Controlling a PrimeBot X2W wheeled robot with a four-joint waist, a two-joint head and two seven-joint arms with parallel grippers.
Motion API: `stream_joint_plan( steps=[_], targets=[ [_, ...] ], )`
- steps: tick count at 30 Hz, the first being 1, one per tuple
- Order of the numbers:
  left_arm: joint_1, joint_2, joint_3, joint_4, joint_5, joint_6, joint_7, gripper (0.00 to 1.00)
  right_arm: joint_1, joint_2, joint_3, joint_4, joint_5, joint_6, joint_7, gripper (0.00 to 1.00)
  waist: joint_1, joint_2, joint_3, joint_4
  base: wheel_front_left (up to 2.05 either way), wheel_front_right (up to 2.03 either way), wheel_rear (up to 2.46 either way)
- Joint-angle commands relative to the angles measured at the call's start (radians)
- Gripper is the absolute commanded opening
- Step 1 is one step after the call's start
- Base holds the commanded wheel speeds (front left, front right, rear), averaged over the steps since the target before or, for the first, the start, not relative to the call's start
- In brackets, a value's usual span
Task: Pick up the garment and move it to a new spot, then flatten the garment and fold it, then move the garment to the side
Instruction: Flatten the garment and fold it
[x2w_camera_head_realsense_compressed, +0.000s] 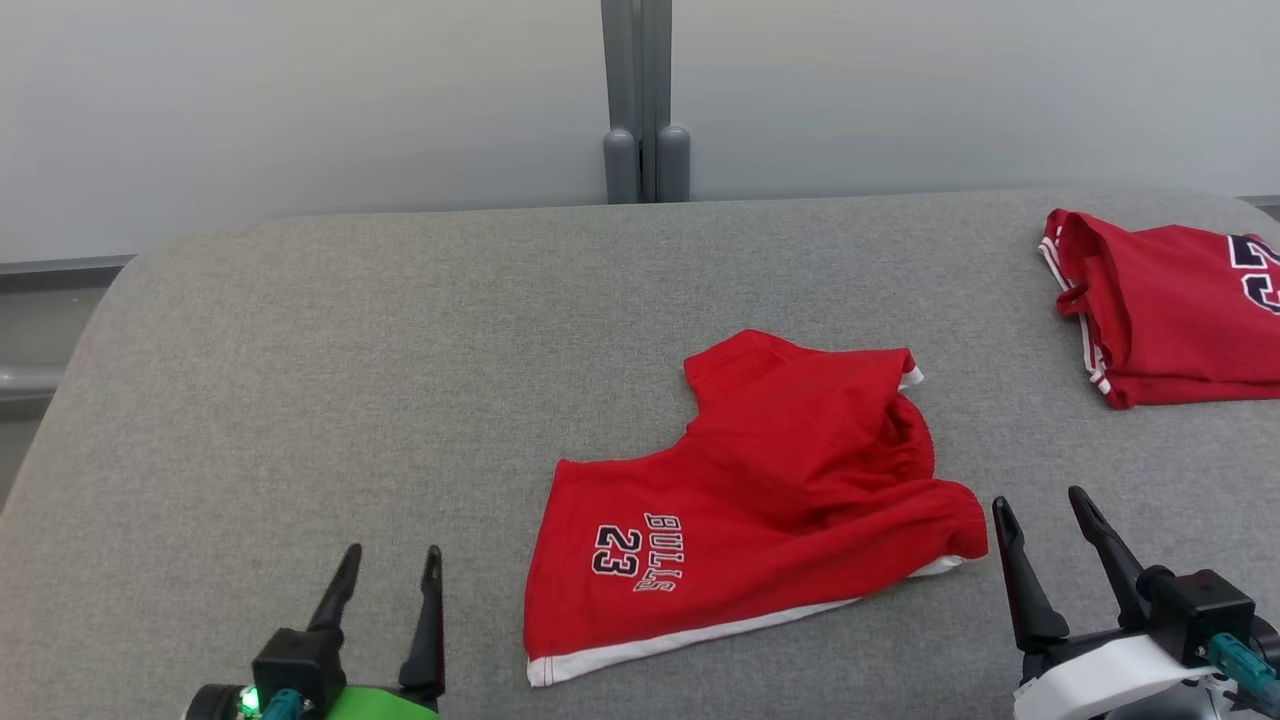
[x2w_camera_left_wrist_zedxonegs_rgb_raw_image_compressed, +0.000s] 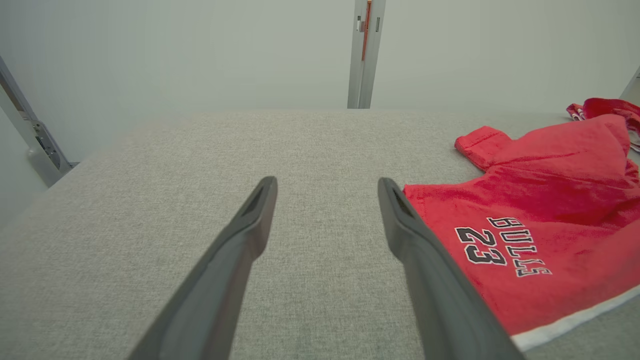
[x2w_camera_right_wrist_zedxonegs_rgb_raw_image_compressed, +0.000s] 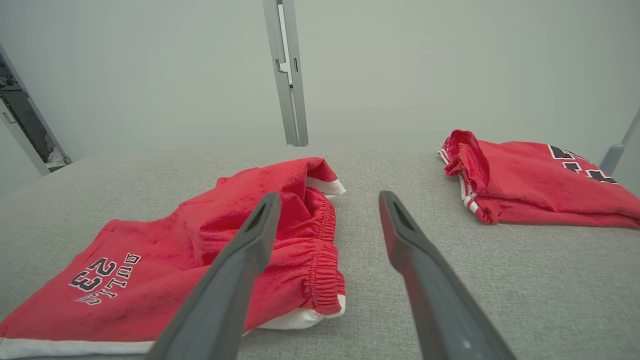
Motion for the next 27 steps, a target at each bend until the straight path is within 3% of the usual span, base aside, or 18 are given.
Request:
stream_joint_plan(
  steps=[1,15,27],
  targets=[
    [0.004,0.002,-0.022,0.014,-0.008,-0.005,-0.003,1.0,-0.015,-0.013,0.004,0.018,-0.007,-0.002,-0.003,1.0,0.0,0.0,0.005,0.002,0.0,0.0,0.0],
    [-0.05,0.003,-0.298,0.243,-0.023,-0.015,-0.003,1.0,-0.119,-0.095,0.094,0.258,0.038,-0.002,-0.003,1.0,0.0,0.0,0.073,0.016,0.0,0.0,0.0],
    [-0.121,0.003,-0.394,0.344,-0.089,-0.015,-0.001,1.0,-0.197,-0.17,0.259,0.337,0.077,-0.002,-0.003,1.0,0.0,0.0,0.118,0.031,0.0,0.0,0.0]
  ],
)
